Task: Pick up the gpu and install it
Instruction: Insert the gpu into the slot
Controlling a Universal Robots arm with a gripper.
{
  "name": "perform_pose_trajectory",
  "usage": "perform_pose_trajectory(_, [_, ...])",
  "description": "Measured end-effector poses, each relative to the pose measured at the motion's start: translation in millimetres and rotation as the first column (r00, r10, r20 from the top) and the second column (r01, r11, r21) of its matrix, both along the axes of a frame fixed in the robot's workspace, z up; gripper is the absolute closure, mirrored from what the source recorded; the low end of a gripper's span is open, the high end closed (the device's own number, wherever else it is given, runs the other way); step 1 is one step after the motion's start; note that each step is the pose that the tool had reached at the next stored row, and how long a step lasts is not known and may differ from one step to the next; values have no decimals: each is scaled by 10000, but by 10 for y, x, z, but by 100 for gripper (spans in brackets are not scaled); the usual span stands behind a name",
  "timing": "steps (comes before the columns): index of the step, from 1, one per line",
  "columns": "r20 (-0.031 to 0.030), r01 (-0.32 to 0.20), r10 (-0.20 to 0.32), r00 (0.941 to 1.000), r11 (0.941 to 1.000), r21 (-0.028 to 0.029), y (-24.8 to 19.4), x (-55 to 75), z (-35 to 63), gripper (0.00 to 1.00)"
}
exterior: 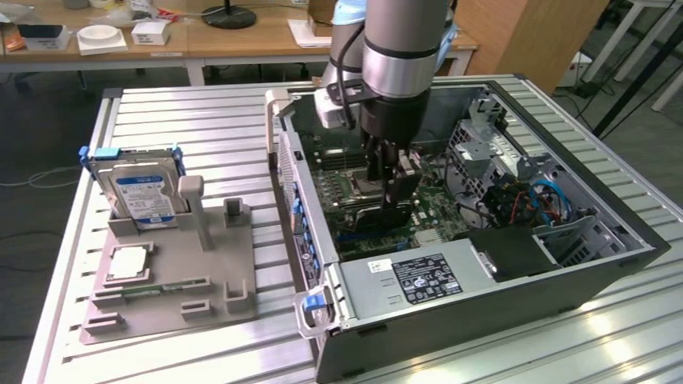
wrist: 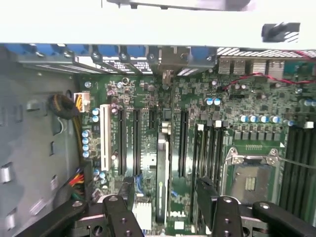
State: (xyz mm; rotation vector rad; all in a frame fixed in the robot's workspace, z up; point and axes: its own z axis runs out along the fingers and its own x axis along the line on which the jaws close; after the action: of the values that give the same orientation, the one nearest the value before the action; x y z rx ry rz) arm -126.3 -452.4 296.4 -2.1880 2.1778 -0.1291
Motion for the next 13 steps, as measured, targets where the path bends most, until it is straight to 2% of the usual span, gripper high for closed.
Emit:
perform_pose_trajectory(2, [1, 0, 0, 10000, 10000, 15, 0, -1, 17, 37])
perform_pose_trajectory(8, [0, 0, 0, 10000, 10000, 14, 0, 0, 18, 38])
perform_pose_trajectory(9, [0, 0, 0, 10000, 10000, 14, 0, 0, 18, 45])
perform_pose_trajectory(10, [0, 0, 0, 10000, 10000, 14, 0, 0, 18, 45])
perform_pose_trajectory(11, [0, 0, 0, 10000, 10000, 14, 0, 0, 18, 51])
perform_pose_trajectory(12, [0, 0, 0, 10000, 10000, 14, 0, 0, 18, 51])
perform_pose_trajectory(13, [0, 0, 0, 10000, 10000, 14, 0, 0, 18, 57])
